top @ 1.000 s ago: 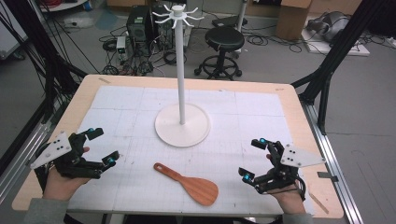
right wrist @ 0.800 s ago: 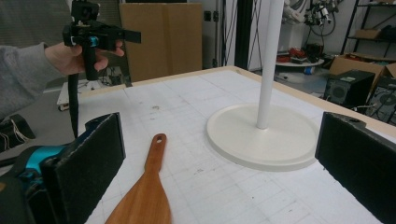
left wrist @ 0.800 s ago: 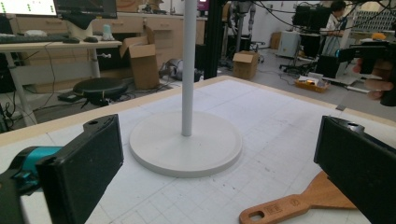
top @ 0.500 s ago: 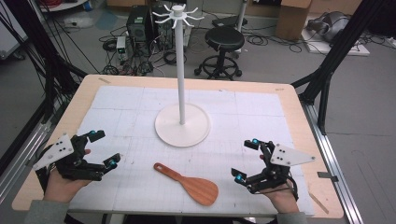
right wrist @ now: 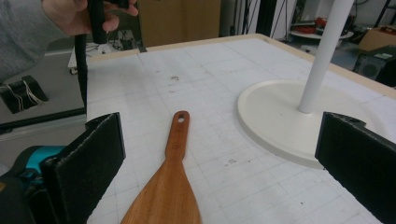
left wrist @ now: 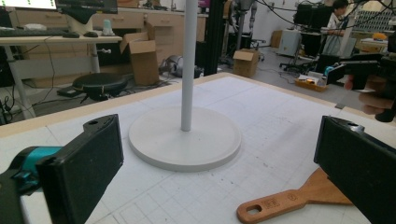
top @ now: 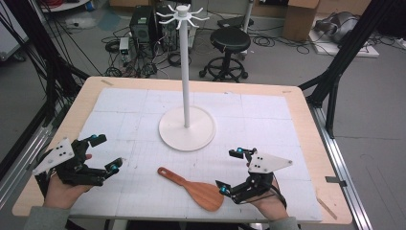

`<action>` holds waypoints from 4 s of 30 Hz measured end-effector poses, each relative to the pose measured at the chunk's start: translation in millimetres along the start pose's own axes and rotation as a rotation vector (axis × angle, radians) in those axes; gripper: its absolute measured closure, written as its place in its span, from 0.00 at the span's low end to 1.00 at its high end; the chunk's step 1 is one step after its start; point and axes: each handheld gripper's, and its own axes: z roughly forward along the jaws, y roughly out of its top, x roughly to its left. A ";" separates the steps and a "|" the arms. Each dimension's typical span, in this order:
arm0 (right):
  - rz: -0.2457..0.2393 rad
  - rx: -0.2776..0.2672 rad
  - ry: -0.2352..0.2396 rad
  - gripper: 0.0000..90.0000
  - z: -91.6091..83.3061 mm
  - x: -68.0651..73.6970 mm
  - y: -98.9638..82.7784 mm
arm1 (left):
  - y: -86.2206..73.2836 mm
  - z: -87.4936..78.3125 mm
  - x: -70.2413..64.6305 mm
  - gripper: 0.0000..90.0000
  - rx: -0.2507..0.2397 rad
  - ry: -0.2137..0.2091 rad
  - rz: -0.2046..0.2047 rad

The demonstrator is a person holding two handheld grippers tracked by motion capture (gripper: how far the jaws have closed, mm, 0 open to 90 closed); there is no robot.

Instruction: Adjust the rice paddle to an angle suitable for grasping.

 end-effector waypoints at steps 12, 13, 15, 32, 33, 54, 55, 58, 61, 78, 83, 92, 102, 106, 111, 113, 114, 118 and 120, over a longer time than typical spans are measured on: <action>-0.001 0.045 0.011 0.29 27.3 14.9 2.3 | -1.6 -3.8 1.2 0.02 0.000 0.010 -0.007; 0.004 0.046 0.012 0.37 28.6 16.4 2.1 | -1.6 -3.8 1.2 0.02 0.000 0.010 -0.007; -0.006 0.047 0.006 0.41 30.0 17.8 2.1 | -1.8 -4.4 1.3 0.02 0.000 0.012 -0.007; -0.061 0.102 0.029 0.99 50.0 36.0 -1.9 | -3.6 -10.3 1.7 0.02 0.007 0.025 -0.017; -0.052 0.101 0.032 0.99 50.8 36.8 -2.8 | -3.7 -10.3 1.8 0.02 0.006 0.025 -0.018; -0.018 0.298 0.095 0.99 78.5 55.7 -27.6 | -5.7 -10.7 4.5 0.02 0.006 0.026 -0.034; -0.021 0.302 0.095 1.00 80.2 56.4 -28.3 | -5.8 -10.7 4.5 0.02 0.005 0.025 -0.034; -0.030 0.328 0.106 1.00 85.0 59.2 -30.9 | -5.9 -10.6 4.5 0.02 0.006 0.025 -0.035; -0.035 0.360 0.116 1.00 89.5 61.6 -34.0 | -6.2 -10.4 4.5 0.02 0.006 0.026 -0.037; -0.068 0.438 0.102 1.00 90.8 61.6 -39.5 | -6.4 -12.6 6.1 0.02 0.003 0.031 -0.042; -0.045 0.438 0.090 1.00 86.0 56.9 -41.2 | -6.4 -13.2 6.6 0.02 0.001 0.033 -0.045; -0.027 0.440 0.082 1.00 79.4 50.2 -43.3 | -6.7 -13.9 7.0 0.02 -0.001 0.033 -0.050; -0.017 0.441 0.074 1.00 72.4 43.5 -45.4 | -6.7 -14.9 7.5 0.02 -0.002 0.033 -0.049; -0.008 0.443 0.073 1.00 69.1 39.8 -46.3 | -6.6 -14.9 7.4 0.02 -0.001 0.031 -0.050; 0.003 0.446 0.070 1.00 65.7 36.6 -47.0 | -5.4 -14.8 7.1 0.02 -0.011 0.024 -0.056; -0.003 0.451 0.071 1.00 64.3 35.7 -47.0 | -5.1 -15.1 6.9 0.02 -0.010 0.024 -0.055; -0.002 0.452 0.068 1.00 63.5 35.2 -47.1 | -5.2 -15.2 6.9 0.02 -0.011 0.025 -0.055; 0.004 0.453 0.065 1.00 58.9 31.3 -48.5 | -6.0 -15.6 7.7 0.02 -0.009 0.028 -0.058; 0.008 0.453 0.065 1.00 57.0 29.0 -49.0 | -6.2 -15.6 7.9 0.02 -0.008 0.027 -0.058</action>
